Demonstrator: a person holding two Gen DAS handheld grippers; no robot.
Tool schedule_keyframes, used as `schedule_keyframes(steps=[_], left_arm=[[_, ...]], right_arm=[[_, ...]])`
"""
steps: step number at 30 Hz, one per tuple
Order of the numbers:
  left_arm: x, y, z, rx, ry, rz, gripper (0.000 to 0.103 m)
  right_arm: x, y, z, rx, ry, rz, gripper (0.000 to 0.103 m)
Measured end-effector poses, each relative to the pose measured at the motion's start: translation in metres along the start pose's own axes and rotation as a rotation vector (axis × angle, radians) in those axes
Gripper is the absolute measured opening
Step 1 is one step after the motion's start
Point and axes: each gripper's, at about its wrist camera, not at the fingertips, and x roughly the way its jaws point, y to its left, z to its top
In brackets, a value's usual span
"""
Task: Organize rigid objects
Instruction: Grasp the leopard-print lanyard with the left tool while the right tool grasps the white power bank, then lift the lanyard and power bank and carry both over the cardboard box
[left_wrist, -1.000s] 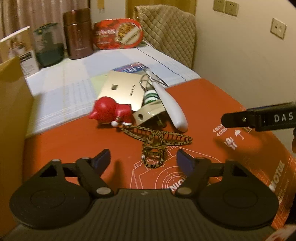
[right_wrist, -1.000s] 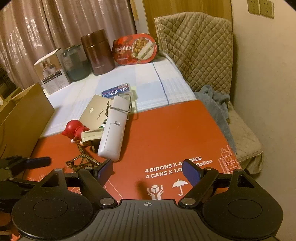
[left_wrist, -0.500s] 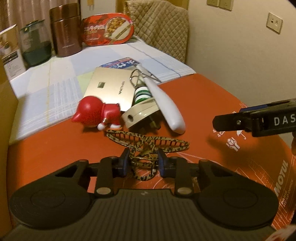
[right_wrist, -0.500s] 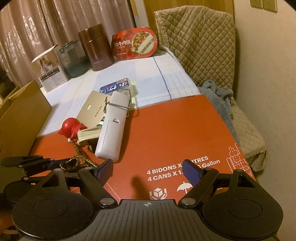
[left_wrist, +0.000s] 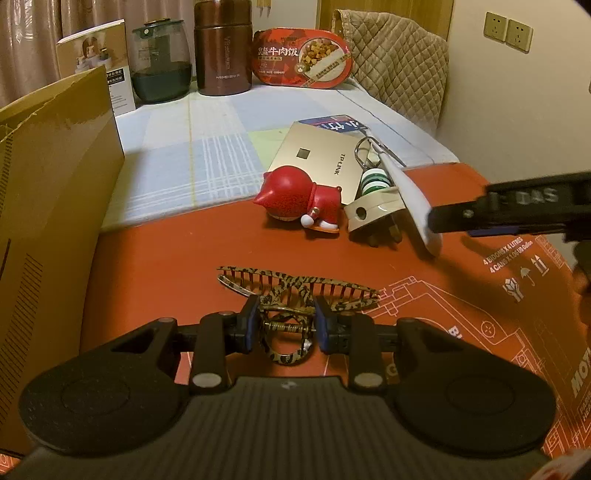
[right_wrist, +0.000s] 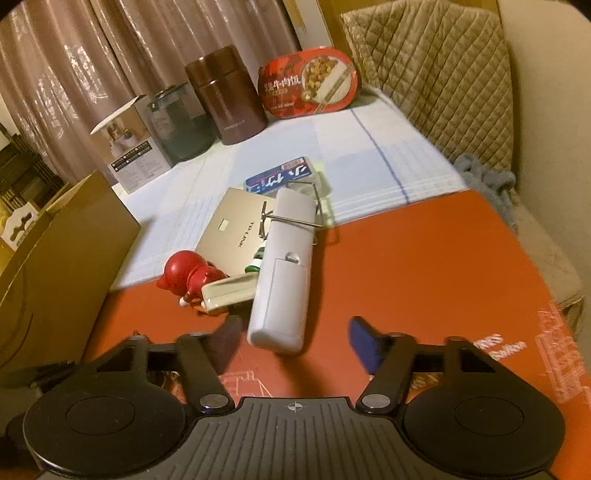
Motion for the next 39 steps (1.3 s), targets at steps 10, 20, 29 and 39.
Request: schedule_keyframes(steps=[10, 20, 29, 39], left_arm=[[0.005, -0.001, -0.004, 0.022, -0.005, 0.004, 0.026], [-0.003, -0.005, -0.004, 0.064, -0.023, 0.012, 0.033], [-0.007, -0.003, -0.006, 0.087, -0.035, -0.002, 0.04], [0.008, -0.006, -0.003, 0.091, -0.031, -0.016, 0.039]], right_arm=[[0.024, 0.001, 0.004, 0.006, 0.034, 0.017, 0.036], [-0.008, 0.029, -0.037, -0.293, 0.105, -0.181, 0.035], [-0.017, 0.024, -0.051, -0.21, 0.077, -0.127, 0.041], [-0.01, 0.026, -0.047, -0.223, 0.047, -0.139, 0.047]])
